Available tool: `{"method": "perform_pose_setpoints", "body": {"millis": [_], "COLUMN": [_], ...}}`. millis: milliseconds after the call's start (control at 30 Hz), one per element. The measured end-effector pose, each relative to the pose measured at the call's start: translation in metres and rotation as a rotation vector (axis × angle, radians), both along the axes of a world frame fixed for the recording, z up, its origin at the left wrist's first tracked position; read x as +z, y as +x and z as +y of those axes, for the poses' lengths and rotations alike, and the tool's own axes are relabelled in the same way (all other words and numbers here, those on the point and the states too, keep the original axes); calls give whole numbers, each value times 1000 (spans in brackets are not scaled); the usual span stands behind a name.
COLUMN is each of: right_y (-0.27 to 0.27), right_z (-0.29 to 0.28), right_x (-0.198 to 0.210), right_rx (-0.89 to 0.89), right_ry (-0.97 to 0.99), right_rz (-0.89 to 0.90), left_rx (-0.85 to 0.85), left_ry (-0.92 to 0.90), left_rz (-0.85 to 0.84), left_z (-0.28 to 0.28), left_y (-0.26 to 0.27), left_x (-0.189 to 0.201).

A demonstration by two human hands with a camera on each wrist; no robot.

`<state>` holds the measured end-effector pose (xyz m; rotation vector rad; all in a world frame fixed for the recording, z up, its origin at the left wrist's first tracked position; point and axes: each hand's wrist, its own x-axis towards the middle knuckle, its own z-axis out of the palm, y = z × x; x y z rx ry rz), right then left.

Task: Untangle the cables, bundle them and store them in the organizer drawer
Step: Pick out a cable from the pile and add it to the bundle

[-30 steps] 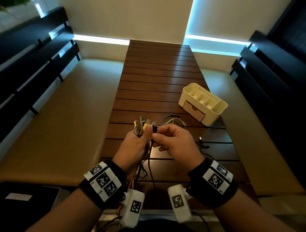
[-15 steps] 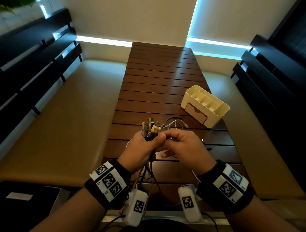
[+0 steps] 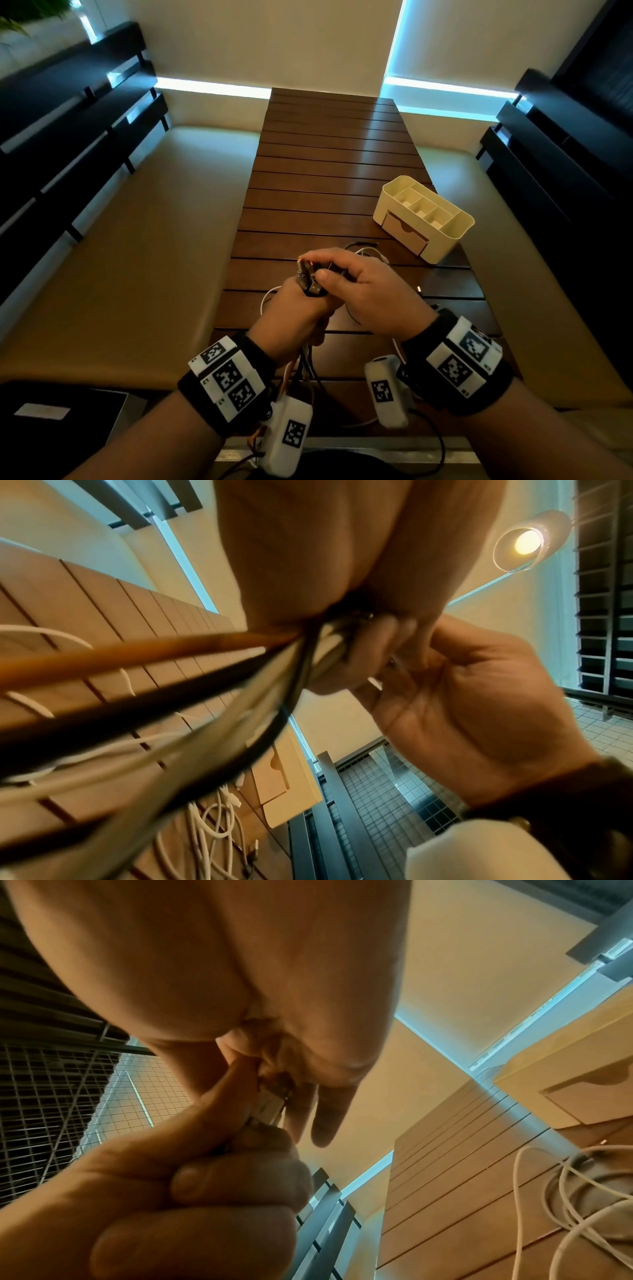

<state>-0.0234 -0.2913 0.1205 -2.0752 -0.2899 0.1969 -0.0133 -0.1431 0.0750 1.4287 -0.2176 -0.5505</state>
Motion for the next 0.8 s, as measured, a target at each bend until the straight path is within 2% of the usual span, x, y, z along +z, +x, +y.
{"method": "perform_pose_setpoints", "body": {"millis": [133, 233, 300, 367, 433, 533, 667, 800], "right_y": [-3, -7, -12, -19, -23, -24, -28, -28], "right_z": [1, 5, 7, 10, 10, 8, 7, -8], "right_x": [-13, -33, -44, -50, -51, -48, -44, -52], "right_rx": [-82, -112, -29, 125, 199, 149, 158, 149], "right_ry": [103, 479, 586, 505, 397, 366, 241, 26], "right_rz": [58, 319, 485, 547, 515, 450, 226, 207], "left_rx": [77, 122, 131, 134, 133, 133, 131, 146], "left_ry": [-31, -93, -76, -25, -31, -82, -117, -157], "left_rz": [12, -3, -56, -103, -78, -68, -90, -66], "left_z": [-3, 0, 2, 3, 3, 5, 7, 12], "left_y": [4, 9, 12, 11, 10, 10, 10, 8], "left_x": [1, 8, 12, 16, 19, 27, 42, 53]}}
